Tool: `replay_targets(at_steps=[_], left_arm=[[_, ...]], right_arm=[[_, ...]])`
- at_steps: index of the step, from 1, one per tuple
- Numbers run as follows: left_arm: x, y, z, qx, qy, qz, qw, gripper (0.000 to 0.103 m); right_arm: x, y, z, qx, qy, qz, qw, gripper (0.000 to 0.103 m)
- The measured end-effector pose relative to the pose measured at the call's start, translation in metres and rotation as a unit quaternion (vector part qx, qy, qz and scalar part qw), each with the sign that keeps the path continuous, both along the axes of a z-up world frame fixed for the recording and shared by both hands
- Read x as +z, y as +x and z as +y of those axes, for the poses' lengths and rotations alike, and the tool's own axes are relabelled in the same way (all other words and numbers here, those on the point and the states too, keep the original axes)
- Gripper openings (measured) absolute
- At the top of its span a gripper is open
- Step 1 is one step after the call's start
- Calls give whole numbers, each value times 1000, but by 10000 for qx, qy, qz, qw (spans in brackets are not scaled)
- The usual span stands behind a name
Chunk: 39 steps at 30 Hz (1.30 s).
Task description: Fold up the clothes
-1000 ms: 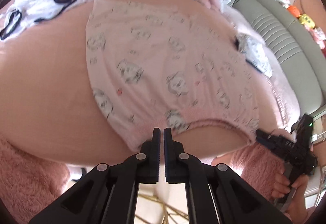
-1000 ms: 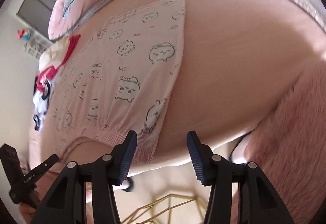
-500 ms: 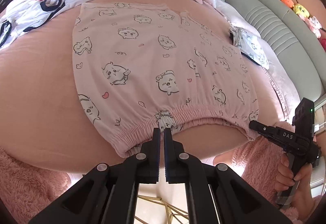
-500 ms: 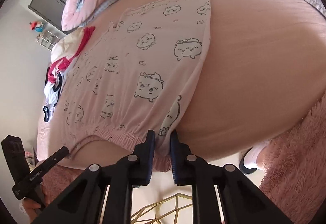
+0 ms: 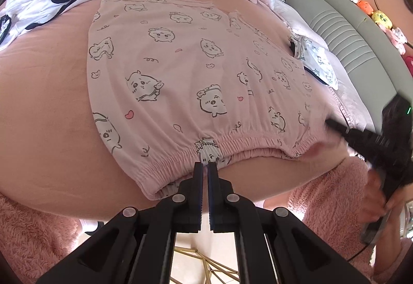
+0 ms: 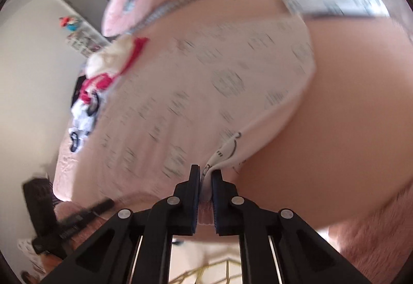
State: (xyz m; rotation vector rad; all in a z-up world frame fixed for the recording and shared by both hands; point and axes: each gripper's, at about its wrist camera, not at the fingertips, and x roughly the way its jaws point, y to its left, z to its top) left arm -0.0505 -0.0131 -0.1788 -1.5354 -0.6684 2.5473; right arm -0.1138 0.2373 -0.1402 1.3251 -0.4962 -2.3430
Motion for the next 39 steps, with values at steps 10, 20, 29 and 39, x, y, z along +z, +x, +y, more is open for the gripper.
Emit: replay_targets(at_steps=[10, 20, 29, 39], left_arm=[[-1, -3, 4, -101, 65, -133, 9998, 2], [9, -101, 49, -958, -248, 70, 9951, 17], [19, -115, 49, -908, -175, 200, 9955, 54], [-4, -142, 60, -972, -137, -1, 9952, 6]], right_arm=[[-56, -51, -98, 1255, 502, -407, 9900, 26], [-43, -19, 1, 99, -236, -162, 9995, 54], [-65, -36, -12, 90, 260, -452, 9986, 54], [-66, -29, -4, 228, 763, -249, 9965, 54]])
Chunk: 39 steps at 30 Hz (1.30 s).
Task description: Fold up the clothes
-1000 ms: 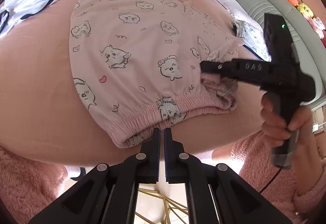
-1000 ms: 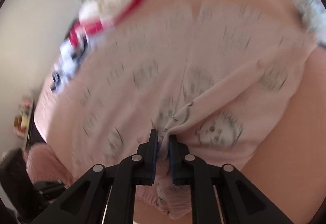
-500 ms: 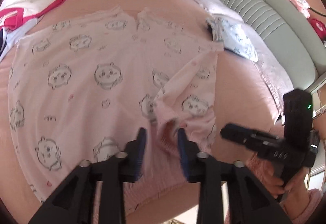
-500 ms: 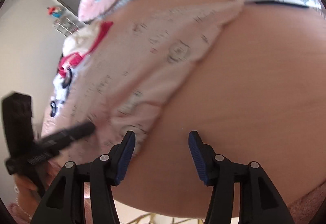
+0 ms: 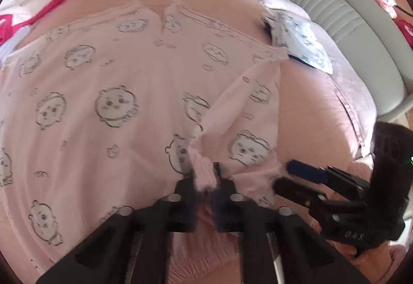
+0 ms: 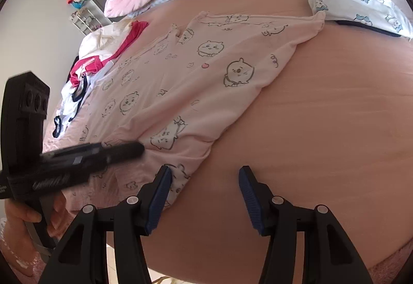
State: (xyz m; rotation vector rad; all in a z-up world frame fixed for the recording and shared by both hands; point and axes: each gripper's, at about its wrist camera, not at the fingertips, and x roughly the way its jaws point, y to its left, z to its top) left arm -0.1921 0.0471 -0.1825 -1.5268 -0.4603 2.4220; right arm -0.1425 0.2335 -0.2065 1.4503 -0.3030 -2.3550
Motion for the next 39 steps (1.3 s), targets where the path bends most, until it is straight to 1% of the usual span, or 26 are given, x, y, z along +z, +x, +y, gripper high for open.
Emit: replay_targets(at_steps=[3, 6, 8, 10, 14, 16, 20, 21, 23, 25, 27, 28, 31, 34, 36, 38, 39], left_arm=[[10, 9, -15, 210, 246, 143, 9994, 6], [28, 28, -36, 557, 233, 412, 9973, 6], [39, 42, -54, 866, 207, 554, 9945, 6], [43, 61, -75, 1240, 302, 586, 9901, 6], [37, 103, -99, 1772, 279, 478, 9826, 6], [27, 119, -103, 1925, 403, 336, 9799, 6], [11, 139, -103, 2087, 419, 243, 9768, 6], [8, 142, -103, 2163, 484, 242, 9748, 6], [9, 144, -103, 2246, 414, 338, 9730, 6], [12, 144, -103, 2241, 380, 398, 9730, 6], [11, 143, -100, 2173, 230, 382, 9751, 6], [8, 144, -99, 2183, 218, 332, 9751, 7], [-2, 148, -98, 2230, 211, 165, 9745, 7], [10, 154, -97, 2272, -52, 415, 9729, 7], [8, 151, -95, 2219, -164, 364, 9743, 7], [-4, 152, -100, 2368, 122, 68, 9715, 8], [-8, 155, -102, 2458, 193, 27, 9691, 8]], right_arm=[[2, 0, 1, -43, -14, -6, 10000, 54], [14, -8, -16, 175, -185, 26, 9997, 54], [23, -13, -27, 328, -301, 50, 9990, 54], [30, -18, -52, 629, -173, 115, 9978, 54], [28, -13, -96, 1159, 56, 98, 9932, 54], [21, -7, -114, 1367, 98, 38, 9906, 54], [12, 5, -134, 1516, 147, 0, 9883, 54], [11, 8, -138, 1609, 221, 3, 9867, 54], [2, 11, -148, 1755, 702, 67, 9820, 54], [-10, 13, -140, 1681, 968, 41, 9810, 56], [-12, 12, -120, 1503, 514, -81, 9873, 57], [-14, 11, -111, 1443, 377, -176, 9887, 57], [-12, 11, -97, 1371, 279, -208, 9899, 57], [-4, 14, -89, 1196, 282, -54, 9924, 58], [-2, 15, -89, 1138, 217, -1, 9933, 59], [-9, 12, -93, 1089, 118, -140, 9939, 59], [-12, 11, -94, 1058, 67, -180, 9942, 60]])
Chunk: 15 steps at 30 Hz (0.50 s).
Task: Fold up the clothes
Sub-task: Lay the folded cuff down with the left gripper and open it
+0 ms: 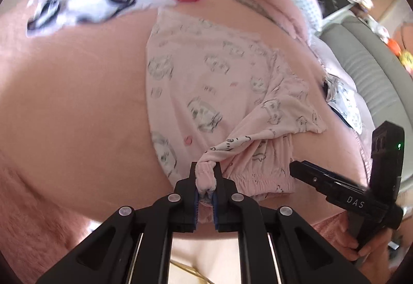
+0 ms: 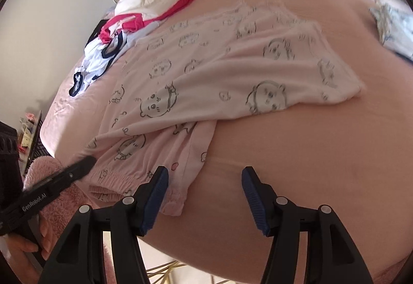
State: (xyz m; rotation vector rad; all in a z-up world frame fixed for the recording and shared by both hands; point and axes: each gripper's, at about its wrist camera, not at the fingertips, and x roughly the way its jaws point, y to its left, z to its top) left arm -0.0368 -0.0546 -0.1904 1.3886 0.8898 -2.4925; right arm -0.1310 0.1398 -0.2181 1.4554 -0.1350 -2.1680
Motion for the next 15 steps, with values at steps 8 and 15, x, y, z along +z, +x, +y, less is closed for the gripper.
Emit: replay_targets(at_steps=[8, 15], left_arm=[[-4, 10, -4, 289, 180, -11, 9994, 13], [53, 14, 10, 135, -1230, 333, 9917, 15]], right_arm=[[-1, 5, -4, 171, -17, 66, 9998, 62], [16, 15, -10, 479, 688, 774, 9935, 62]])
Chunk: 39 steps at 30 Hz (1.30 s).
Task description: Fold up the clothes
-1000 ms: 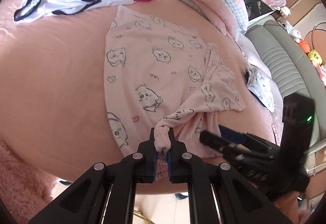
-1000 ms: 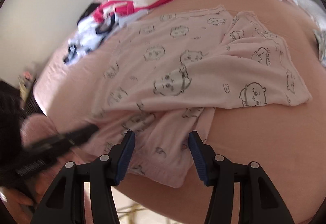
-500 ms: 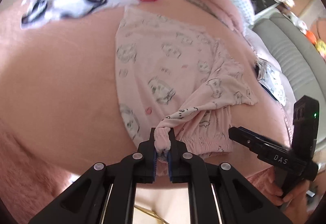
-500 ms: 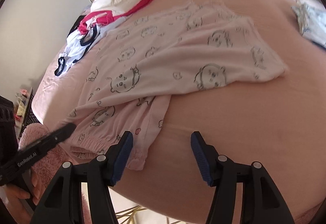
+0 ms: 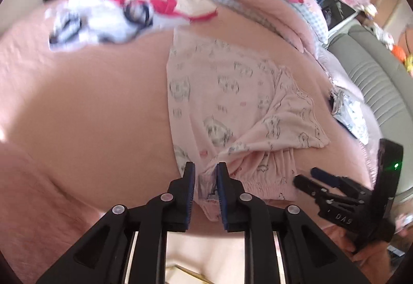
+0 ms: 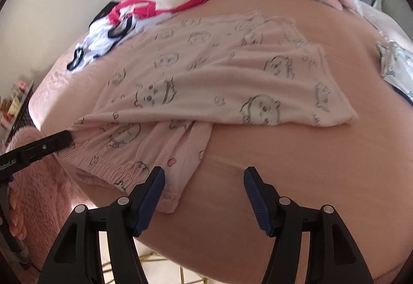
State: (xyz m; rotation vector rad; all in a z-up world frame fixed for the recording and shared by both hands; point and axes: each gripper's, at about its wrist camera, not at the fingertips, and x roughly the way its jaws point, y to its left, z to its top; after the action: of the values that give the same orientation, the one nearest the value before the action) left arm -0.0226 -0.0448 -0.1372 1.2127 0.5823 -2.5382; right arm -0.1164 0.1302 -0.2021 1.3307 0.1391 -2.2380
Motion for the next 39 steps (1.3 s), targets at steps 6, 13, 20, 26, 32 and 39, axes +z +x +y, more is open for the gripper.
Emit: replay_targets(at_steps=[6, 13, 20, 26, 32, 39], left_arm=[[-21, -32, 34, -1147, -65, -403, 9926, 15], [-21, -30, 15, -982, 133, -550, 9936, 15], [-4, -102, 94, -2447, -417, -222, 9684, 19], [-24, -188, 175, -3363, -440, -299, 9402, 42], [-51, -225, 212, -3495, -472, -471, 9345, 42], [-52, -231, 192, -2988, 61, -166, 9541, 4]], right_arm=[[-13, -2, -20, 111, 96, -263, 9995, 62], [2, -18, 41, -582, -30, -229, 9980, 62], [-5, -68, 117, -1784, 133, -385, 9831, 62], [3, -109, 139, -1725, 461, -145, 9838, 62], [-12, -103, 189, -2325, -765, -584, 9678, 62], [-9, -106, 168, -2125, -123, -324, 9765, 64]])
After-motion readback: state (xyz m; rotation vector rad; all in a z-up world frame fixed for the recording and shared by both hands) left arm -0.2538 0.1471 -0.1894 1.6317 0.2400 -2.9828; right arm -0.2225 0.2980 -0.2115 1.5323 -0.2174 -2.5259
